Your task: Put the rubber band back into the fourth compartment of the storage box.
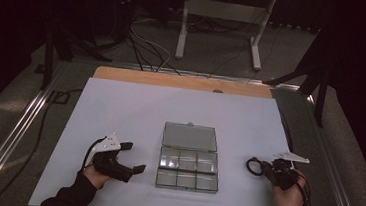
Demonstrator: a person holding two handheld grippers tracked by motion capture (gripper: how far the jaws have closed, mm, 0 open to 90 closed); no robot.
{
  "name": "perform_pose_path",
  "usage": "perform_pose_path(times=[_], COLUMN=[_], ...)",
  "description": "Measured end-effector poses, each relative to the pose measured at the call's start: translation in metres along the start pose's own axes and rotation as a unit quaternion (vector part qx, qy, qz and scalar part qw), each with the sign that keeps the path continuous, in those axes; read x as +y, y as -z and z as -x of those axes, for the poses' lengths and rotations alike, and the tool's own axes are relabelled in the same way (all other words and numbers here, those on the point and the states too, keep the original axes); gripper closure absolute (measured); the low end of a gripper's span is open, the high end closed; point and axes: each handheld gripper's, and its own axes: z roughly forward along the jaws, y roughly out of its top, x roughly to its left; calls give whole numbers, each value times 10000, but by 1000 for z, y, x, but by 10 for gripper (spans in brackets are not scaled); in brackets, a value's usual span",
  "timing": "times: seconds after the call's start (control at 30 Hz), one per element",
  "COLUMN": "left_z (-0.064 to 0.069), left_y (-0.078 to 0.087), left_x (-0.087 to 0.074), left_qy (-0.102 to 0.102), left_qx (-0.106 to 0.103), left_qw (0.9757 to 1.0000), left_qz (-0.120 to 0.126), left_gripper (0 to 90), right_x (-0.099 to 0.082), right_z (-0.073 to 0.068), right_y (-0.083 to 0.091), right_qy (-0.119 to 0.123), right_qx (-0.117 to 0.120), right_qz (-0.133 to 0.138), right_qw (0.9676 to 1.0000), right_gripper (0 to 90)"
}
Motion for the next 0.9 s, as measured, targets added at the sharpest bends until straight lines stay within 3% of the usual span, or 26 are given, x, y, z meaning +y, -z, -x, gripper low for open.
perform_pose_path(times=[0.9], left_z=[0], left_y=[-1], left_x=[0], left_qy=[-30], left_qx=[44], left_qw=[10000], left_qz=[-58], left_gripper=[11], right_x=[16], right_z=[-16], right_y=[15], right_qy=[28], right_qx=[349], right_qz=[271], right_qw=[9990], right_gripper=[853])
